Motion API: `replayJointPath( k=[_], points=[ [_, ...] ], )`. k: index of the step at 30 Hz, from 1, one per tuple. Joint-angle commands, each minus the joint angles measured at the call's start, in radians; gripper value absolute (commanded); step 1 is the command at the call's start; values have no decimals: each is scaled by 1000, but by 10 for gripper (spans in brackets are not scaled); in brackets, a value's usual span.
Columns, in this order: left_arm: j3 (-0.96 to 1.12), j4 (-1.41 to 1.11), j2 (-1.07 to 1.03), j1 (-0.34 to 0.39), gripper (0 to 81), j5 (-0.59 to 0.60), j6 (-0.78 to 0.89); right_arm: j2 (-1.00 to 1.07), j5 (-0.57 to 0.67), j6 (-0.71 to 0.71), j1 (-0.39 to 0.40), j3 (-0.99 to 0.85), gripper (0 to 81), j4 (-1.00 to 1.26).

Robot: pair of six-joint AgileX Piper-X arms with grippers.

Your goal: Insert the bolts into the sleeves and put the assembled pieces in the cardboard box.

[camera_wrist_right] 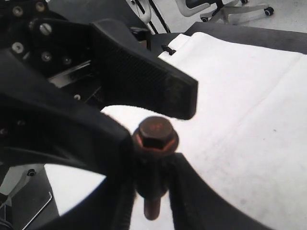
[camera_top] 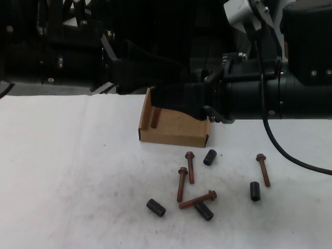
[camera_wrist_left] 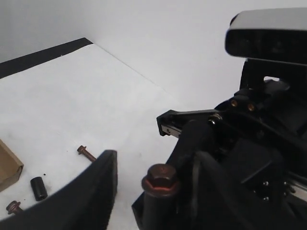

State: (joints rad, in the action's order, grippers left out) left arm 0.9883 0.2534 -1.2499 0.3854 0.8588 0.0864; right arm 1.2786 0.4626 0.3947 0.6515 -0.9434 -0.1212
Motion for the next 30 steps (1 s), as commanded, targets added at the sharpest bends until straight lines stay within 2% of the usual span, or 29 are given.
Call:
replayJointPath(
  k=[1,5,8,15,23,27,30],
  points=[
    [3,-6,14,1,468,-4,-12,-19,-5,-15,-6,-13,3,-22],
    [5,-14,14,-18,468,44,22,-19,-15,-64,-6,-13,3,-88],
    [5,-58,17,-27,468,106,108,-19,-33,-80,-6,-13,3,-118],
    [5,-115,58,-48,468,69,127,5,-70,-103,-6,-13,3,-155],
    [5,110,188,-209,462,47,145,148,-84,-84,-104,-72,3,-152],
    [5,233,278,-310,414,47,132,289,-84,-80,-168,-199,3,-152],
    [5,285,330,-370,414,47,110,413,-84,-80,-197,-316,3,-155]
  ],
)
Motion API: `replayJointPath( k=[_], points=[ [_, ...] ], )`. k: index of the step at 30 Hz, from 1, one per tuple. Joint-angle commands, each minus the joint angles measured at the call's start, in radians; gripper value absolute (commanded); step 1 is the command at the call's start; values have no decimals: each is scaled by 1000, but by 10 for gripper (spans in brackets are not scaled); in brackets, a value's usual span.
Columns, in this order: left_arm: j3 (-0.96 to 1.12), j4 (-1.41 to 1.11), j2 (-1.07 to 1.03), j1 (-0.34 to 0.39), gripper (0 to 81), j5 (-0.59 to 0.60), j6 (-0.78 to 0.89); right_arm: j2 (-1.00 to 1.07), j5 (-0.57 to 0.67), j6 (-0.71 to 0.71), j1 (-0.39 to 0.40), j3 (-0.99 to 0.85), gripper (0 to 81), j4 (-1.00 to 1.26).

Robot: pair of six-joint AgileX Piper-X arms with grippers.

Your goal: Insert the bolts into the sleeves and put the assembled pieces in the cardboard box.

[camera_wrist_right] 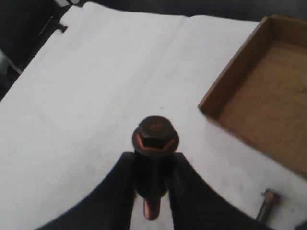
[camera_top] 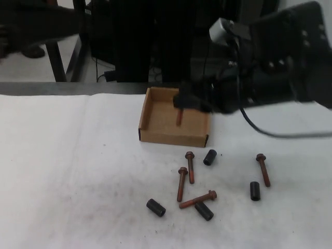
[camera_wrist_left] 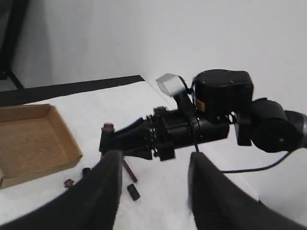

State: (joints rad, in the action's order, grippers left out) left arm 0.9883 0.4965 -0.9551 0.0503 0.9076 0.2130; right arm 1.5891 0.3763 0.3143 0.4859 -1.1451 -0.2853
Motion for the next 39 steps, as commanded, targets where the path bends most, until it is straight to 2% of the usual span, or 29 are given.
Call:
replayJointPath(
  k=[1,6,11,16,20,22,23,27,28,36,39],
  points=[
    [5,55,49,-50,414,-2,-16,148,2,0,-39,-161,3,5],
    [5,76,77,-88,414,2,-19,373,2,0,-64,-379,3,-42],
    [5,104,77,-89,414,7,-19,575,-23,0,-90,-612,3,-181],
    [5,113,77,-89,414,7,-19,705,-82,0,-108,-766,3,-291],
    [5,113,77,-89,414,7,-19,739,-110,-11,-110,-810,0,-403],
    [5,112,77,-89,416,7,-19,738,-110,-33,-110,-809,40,-415],
    [5,112,77,-89,417,7,-19,738,-110,-37,-110,-809,91,-415],
    [5,112,77,-89,417,7,-19,738,-110,-35,-110,-829,381,-426],
    [5,112,77,-89,417,7,-19,738,-110,-32,-110,-839,410,-442],
    [5,112,77,-89,417,7,-19,737,-73,-53,-110,-913,384,-604],
    [5,112,77,-89,417,7,-19,720,-50,-108,-104,-956,384,-706]
  ],
)
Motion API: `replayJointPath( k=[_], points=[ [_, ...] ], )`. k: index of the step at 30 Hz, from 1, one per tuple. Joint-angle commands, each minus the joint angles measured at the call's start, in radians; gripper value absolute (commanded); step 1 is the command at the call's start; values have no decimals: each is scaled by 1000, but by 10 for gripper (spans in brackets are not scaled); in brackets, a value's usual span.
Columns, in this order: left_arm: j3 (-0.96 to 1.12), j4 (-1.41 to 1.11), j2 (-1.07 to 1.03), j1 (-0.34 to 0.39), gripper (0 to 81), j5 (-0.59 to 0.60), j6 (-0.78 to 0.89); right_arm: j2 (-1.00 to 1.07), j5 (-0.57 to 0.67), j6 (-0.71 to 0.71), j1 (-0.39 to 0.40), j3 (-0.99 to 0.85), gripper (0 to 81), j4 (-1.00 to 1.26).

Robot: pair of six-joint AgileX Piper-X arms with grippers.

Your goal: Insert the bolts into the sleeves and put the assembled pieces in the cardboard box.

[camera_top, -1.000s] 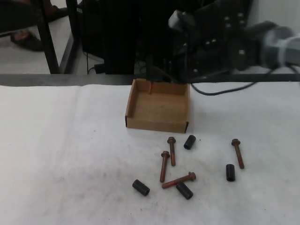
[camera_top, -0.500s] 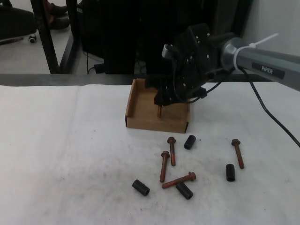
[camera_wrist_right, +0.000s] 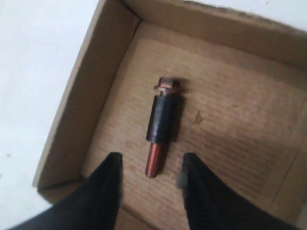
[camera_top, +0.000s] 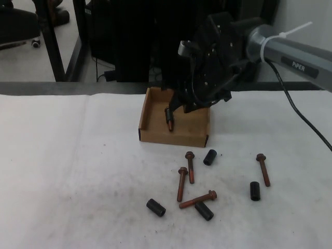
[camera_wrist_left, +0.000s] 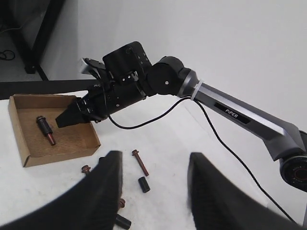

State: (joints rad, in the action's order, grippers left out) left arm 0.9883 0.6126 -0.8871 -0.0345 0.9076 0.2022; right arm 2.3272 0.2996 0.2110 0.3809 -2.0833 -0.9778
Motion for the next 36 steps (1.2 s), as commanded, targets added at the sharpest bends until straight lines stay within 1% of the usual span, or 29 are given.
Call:
replayJointPath(
  k=[1,6,9,12,16,19,22,24,27,31,34,36],
  points=[
    [5,-4,8,-4,417,7,-8,-32,19,-32,5,-21,384,-39],
    [5,-7,8,-4,417,7,-8,-134,-64,-147,25,-11,384,-168],
    [5,-11,8,-4,417,2,-8,-218,-86,-203,37,41,384,-224],
    [5,-11,8,-4,417,-9,-8,-340,-85,-204,47,150,384,-219],
    [5,-11,8,4,417,-9,-8,-538,-85,-199,62,367,384,-180],
    [5,-11,8,40,417,-9,-8,-709,-85,-187,81,562,384,-130],
    [5,-4,8,104,417,-13,-8,-901,-94,-161,104,735,384,-75],
    [5,18,8,151,417,-42,-8,-1016,-100,-117,118,835,384,-41],
    [5,86,8,210,417,-119,-8,-1187,-100,-58,129,975,384,-11],
    [5,157,8,268,417,-213,-8,-1378,-151,-15,127,1101,384,-7],
    [5,162,8,284,417,-232,-8,-1473,-197,-7,127,1155,384,-7],
    [5,160,8,287,417,-234,-8,-1490,-222,23,127,1170,379,-22]
  ],
)
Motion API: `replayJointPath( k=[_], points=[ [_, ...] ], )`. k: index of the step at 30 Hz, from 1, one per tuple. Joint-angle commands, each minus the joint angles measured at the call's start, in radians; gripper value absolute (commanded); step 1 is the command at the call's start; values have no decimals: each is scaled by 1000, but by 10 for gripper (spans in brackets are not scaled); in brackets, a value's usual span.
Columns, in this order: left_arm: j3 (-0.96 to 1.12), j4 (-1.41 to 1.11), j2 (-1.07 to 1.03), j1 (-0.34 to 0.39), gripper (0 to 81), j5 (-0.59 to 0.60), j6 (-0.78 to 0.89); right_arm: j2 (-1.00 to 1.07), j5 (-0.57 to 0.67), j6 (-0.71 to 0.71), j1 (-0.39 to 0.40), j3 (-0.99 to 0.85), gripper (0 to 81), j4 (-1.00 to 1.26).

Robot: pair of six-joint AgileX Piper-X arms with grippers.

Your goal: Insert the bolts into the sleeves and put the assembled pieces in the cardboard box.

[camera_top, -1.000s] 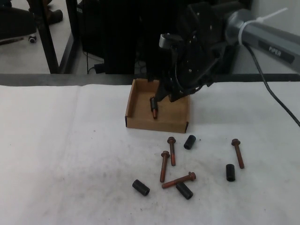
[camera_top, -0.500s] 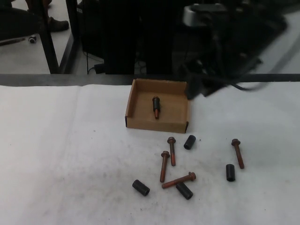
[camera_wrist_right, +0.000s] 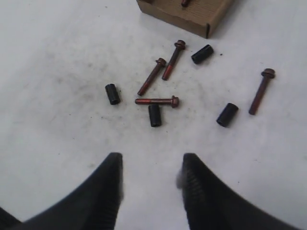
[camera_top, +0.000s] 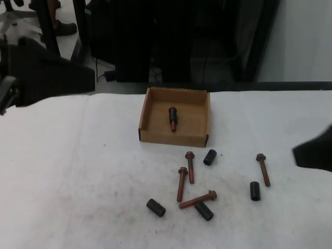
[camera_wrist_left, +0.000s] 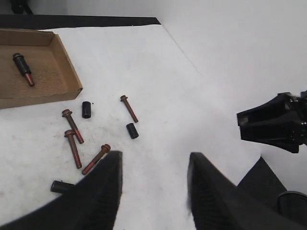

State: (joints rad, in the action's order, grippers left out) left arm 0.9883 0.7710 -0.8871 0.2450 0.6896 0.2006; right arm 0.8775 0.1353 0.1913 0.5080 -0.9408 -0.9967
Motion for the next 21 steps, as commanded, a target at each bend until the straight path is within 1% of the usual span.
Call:
replayJointPath(
  k=[1,4,9,12,14,18,21],
  points=[
    [5,2,8,8,417,-16,-6,-38,-70,52,0,28,365,-16],
    [5,2,8,8,417,-16,-6,7,-87,52,0,30,328,-21],
    [5,2,8,8,417,-16,-6,163,-135,52,-2,25,327,52],
    [5,2,8,8,417,-16,-6,317,-158,52,-6,-11,327,75],
    [5,2,8,8,417,-16,-6,422,-177,50,-22,-46,327,73],
    [5,2,8,8,417,-16,-6,646,-175,54,-84,-167,327,52],
    [5,2,8,8,417,-16,-6,757,-175,55,-118,-270,327,18]
  ],
)
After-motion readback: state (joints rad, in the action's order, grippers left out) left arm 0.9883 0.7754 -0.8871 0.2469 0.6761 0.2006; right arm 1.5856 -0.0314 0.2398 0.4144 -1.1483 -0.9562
